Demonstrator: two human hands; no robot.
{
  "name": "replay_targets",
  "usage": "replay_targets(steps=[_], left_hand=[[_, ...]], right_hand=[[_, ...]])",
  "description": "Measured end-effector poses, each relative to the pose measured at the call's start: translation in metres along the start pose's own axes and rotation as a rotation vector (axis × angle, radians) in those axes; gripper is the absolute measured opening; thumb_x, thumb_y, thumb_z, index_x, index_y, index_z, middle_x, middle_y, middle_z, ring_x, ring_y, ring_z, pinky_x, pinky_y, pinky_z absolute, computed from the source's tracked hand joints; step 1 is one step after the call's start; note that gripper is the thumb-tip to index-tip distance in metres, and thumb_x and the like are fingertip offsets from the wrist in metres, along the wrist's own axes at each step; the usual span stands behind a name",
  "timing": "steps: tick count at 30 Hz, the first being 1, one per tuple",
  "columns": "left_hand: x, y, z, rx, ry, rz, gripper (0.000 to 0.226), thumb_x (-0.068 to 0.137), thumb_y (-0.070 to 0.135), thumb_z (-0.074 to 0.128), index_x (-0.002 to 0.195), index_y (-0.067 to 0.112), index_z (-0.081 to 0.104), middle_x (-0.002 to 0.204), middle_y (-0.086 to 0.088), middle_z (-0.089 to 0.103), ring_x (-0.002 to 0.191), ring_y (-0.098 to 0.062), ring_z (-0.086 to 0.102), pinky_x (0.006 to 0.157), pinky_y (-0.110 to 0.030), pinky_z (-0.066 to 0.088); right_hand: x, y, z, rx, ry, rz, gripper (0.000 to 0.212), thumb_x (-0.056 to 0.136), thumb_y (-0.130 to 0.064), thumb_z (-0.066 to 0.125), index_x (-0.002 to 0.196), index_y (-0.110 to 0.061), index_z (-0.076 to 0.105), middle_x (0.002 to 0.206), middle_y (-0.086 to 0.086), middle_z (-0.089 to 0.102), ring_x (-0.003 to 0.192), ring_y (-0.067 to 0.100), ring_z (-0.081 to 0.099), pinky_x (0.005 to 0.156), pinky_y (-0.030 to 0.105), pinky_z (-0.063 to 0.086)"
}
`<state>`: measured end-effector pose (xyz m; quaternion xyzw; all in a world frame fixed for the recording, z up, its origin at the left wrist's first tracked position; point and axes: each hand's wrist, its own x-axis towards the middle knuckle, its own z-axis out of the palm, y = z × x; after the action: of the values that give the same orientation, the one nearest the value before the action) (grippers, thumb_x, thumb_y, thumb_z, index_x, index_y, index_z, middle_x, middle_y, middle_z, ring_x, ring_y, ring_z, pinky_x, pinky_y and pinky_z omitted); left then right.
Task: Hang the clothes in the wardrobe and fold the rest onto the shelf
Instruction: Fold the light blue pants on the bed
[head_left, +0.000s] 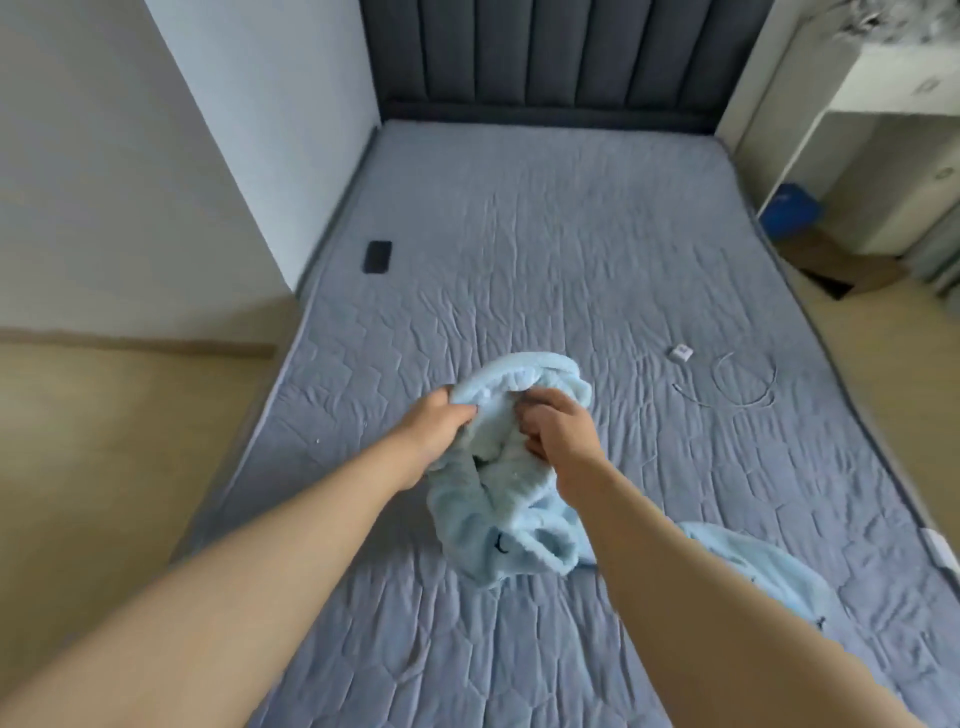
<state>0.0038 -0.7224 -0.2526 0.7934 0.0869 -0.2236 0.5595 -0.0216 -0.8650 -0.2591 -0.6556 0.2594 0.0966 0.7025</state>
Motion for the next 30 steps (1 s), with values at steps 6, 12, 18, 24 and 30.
replay_targets(steps=[6,12,18,24,30], left_hand=[[-0.043,0.126,-0.052,-0.003,-0.012,0.299,0.012,0.081,0.011,0.058,0.081,0.023,0.059,0.070,0.006,0.057,0.064,-0.009,0.054,0.051,-0.017,0.041],[-0.081,0.203,-0.087,0.197,-0.008,0.533,0.038,0.071,-0.007,0.056,0.101,0.016,0.052,0.078,0.001,0.052,0.069,-0.013,0.048,0.059,-0.024,0.040],[-0.108,0.251,-0.120,0.413,0.013,0.667,0.032,0.070,0.003,0.051,0.102,0.006,0.049,0.083,-0.004,0.042,0.073,-0.017,0.037,0.061,-0.029,0.031],[-0.118,0.268,-0.147,0.468,0.013,0.749,0.027,0.077,0.012,0.046,0.101,0.018,0.057,0.088,0.000,0.059,0.074,-0.014,0.055,0.063,-0.025,0.051],[-0.111,0.270,-0.158,0.365,0.133,0.829,0.012,0.085,0.016,0.044,0.083,0.023,0.053,0.081,0.005,0.058,0.075,-0.012,0.051,0.073,-0.029,0.046]], right_hand=[[-0.034,-0.085,0.022,-0.349,0.374,-0.245,0.048,0.079,-0.017,0.057,0.123,-0.026,0.040,0.124,0.002,0.042,0.113,0.028,0.045,0.083,0.039,0.041],[-0.069,-0.156,0.039,0.034,-0.032,-0.108,0.028,0.079,-0.014,0.055,0.106,-0.020,0.050,0.082,0.005,0.054,0.062,0.019,0.048,0.053,0.026,0.041],[-0.099,-0.229,0.043,-0.212,0.155,-0.471,0.020,0.081,-0.022,0.063,0.081,-0.023,0.043,0.094,0.008,0.055,0.067,0.017,0.049,0.047,0.024,0.036],[-0.130,-0.283,0.065,-0.557,0.149,-0.647,0.010,0.081,-0.022,0.050,0.090,-0.024,0.052,0.080,-0.001,0.057,0.060,0.012,0.051,0.046,0.021,0.037],[-0.154,-0.322,0.096,-0.125,0.144,-0.570,0.017,0.087,-0.012,0.042,0.083,-0.021,0.057,0.085,0.005,0.057,0.074,0.023,0.058,0.057,0.033,0.055]])
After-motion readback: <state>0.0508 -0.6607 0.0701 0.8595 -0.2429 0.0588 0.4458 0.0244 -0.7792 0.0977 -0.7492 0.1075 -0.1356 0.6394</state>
